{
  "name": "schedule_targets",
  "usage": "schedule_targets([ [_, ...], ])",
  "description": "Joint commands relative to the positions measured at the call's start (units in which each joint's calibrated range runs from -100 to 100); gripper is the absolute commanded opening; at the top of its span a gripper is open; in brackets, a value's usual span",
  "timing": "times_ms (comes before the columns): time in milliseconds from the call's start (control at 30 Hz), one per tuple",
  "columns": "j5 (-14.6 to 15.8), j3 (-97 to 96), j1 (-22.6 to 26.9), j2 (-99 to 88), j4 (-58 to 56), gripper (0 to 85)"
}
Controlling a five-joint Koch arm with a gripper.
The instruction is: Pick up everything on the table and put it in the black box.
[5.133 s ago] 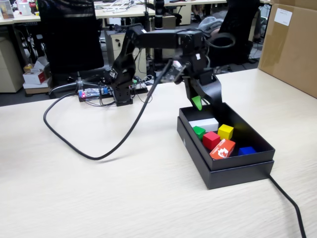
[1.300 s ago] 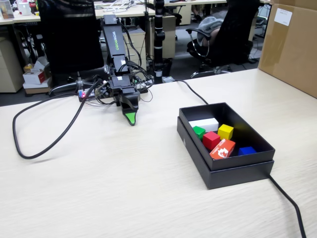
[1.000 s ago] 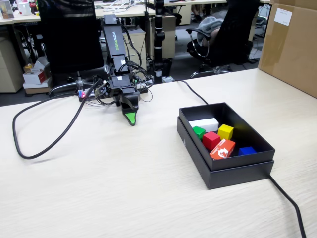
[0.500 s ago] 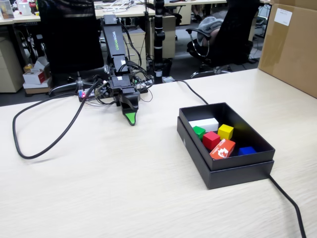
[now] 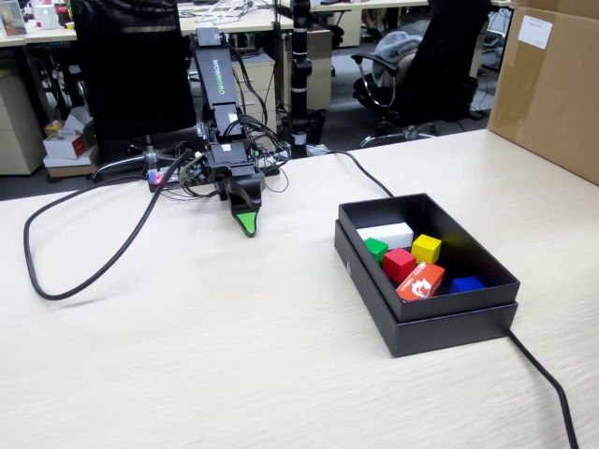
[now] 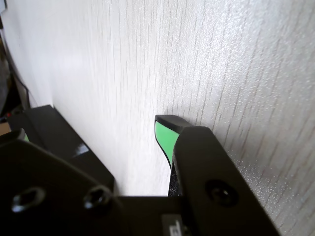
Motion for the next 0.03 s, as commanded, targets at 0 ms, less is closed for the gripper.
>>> schedule_targets([
  [0, 0.1, -0.7, 0.0, 1.1, -0.4, 49.9],
])
